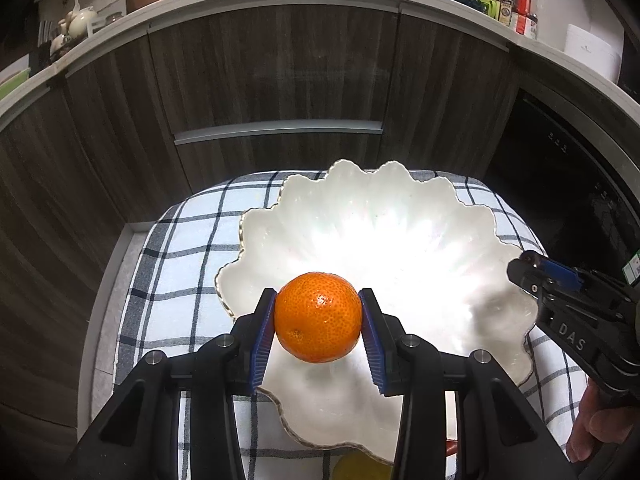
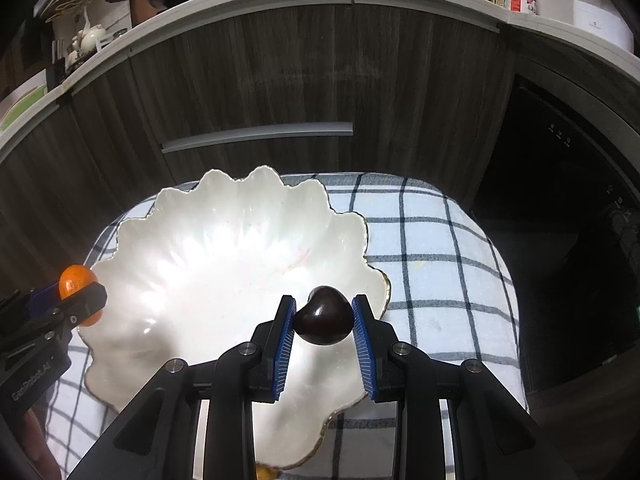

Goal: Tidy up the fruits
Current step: 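Open the left tool over the bowl while the right tool releases the plum into it, then withdraw both open tools from the bowl back toward the remaining fruits, then close the left tool on the second mandarin while the right tool grasps a small tan fruit, then lift and carry the mandarin in the left tool while the right tool carries the tan fruit toward the bowl, then open the left tool over the bowl while the right tool releases the tan fruit into it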

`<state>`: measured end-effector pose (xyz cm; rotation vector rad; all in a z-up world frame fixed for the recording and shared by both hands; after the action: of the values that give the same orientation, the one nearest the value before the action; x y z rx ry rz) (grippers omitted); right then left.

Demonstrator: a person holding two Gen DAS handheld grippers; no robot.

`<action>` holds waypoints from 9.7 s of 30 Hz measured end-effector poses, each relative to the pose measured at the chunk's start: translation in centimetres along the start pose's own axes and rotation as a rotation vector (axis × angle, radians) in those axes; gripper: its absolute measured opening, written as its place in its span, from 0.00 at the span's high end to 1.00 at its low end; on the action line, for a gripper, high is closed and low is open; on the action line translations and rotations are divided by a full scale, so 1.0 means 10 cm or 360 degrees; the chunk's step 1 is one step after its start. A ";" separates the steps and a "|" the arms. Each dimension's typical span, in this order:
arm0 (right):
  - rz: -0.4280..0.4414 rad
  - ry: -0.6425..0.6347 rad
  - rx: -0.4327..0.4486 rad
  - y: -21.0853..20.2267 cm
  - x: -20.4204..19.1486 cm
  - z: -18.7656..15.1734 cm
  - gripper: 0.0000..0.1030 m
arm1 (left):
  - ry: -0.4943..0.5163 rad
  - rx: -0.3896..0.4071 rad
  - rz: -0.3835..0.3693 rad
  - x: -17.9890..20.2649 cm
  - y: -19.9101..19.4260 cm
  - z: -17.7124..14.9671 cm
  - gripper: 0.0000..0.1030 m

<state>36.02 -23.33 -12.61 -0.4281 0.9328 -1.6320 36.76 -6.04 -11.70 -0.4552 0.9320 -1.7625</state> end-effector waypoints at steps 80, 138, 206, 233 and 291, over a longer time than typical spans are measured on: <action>0.0004 -0.0126 0.0185 -0.89 -0.15 -0.72 0.25 | 0.0044 0.0141 0.0232 -0.05 -0.91 -0.83 0.18; 0.0023 -0.0198 -0.0144 -0.60 -0.13 -1.68 0.37 | 0.0111 -0.0005 0.0090 0.21 -0.56 -1.70 0.37; 0.0120 -0.0097 -0.0086 -0.74 -0.03 -1.28 0.75 | 0.0090 0.0105 0.0025 0.33 -0.81 -1.27 0.57; 0.0113 -0.0043 0.0101 -0.86 0.02 -0.66 0.75 | 0.0078 0.0204 0.0056 0.28 -0.82 -0.70 0.57; 0.0047 0.0065 0.0030 -0.18 -0.04 -0.09 0.75 | -0.0021 -0.0023 -0.0055 0.08 -0.06 -0.22 0.55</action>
<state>34.30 -22.60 -11.69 -0.3679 0.9491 -1.6267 34.56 -5.89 -12.70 -0.4945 0.9332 -1.7832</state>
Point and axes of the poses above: each gripper's, at about its wrist camera, not at the fingertips, and y roughly the way its jaws point, x to its right, z to its top, the point moved 3 cm from there along y, roughly the way its jaws point, and after that the axes turned 14 degrees about y, right-handed, at the moved point
